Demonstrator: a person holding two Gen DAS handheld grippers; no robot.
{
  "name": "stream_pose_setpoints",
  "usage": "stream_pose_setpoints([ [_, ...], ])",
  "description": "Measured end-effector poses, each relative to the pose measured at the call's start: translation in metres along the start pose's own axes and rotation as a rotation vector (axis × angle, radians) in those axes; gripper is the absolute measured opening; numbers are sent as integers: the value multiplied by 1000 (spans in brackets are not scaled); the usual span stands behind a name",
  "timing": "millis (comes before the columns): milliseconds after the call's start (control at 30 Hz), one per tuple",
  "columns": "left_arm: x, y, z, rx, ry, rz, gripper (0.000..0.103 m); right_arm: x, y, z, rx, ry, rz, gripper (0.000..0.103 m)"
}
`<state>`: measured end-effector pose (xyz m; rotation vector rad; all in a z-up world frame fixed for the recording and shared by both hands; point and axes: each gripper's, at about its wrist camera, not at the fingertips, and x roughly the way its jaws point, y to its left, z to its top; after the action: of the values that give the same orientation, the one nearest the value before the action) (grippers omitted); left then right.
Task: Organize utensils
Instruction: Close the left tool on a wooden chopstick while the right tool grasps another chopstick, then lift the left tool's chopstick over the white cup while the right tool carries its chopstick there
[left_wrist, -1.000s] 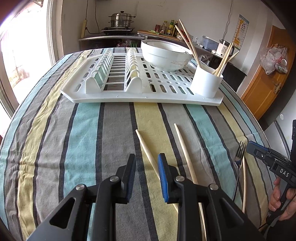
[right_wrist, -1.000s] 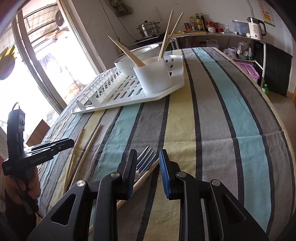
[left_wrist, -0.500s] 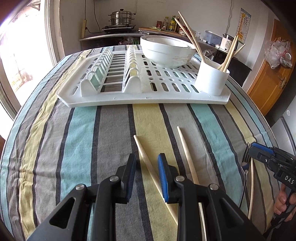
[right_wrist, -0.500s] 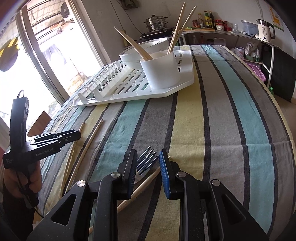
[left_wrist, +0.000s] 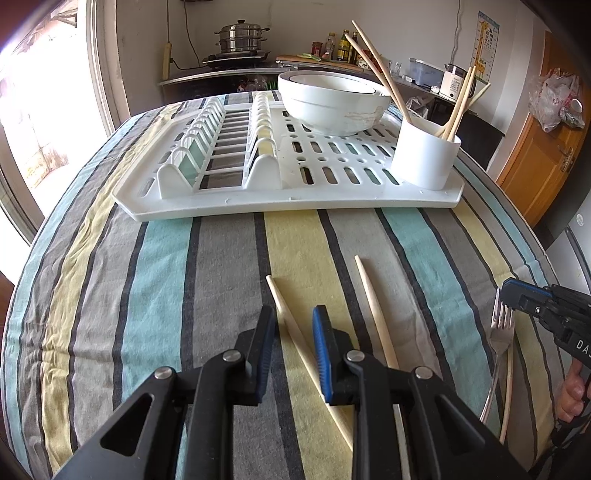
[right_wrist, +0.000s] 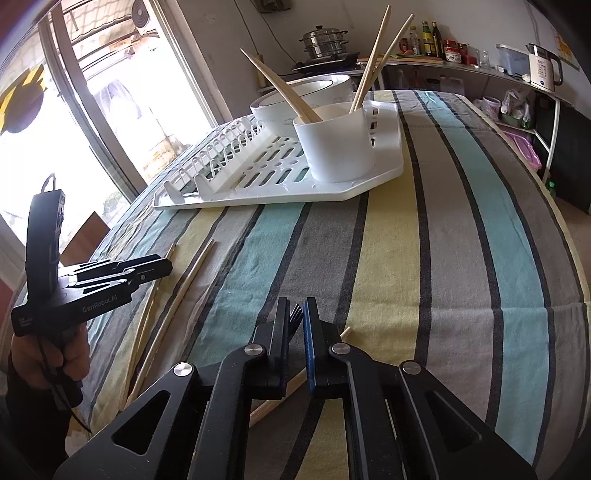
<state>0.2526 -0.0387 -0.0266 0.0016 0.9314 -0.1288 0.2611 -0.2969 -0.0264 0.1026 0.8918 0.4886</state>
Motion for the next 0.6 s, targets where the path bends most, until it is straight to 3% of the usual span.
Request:
stream_pose_setpoints([
  [33, 1, 1, 0, 3, 0, 6, 11, -2, 1, 1, 0, -5, 0, 7],
  [333, 2, 8, 6, -8, 20, -41, 8, -18, 12, 14, -15, -62, -7, 5],
  [600, -22, 11, 15, -10, -27, -82, 6, -36, 26, 31, -57, -120, -31, 3],
])
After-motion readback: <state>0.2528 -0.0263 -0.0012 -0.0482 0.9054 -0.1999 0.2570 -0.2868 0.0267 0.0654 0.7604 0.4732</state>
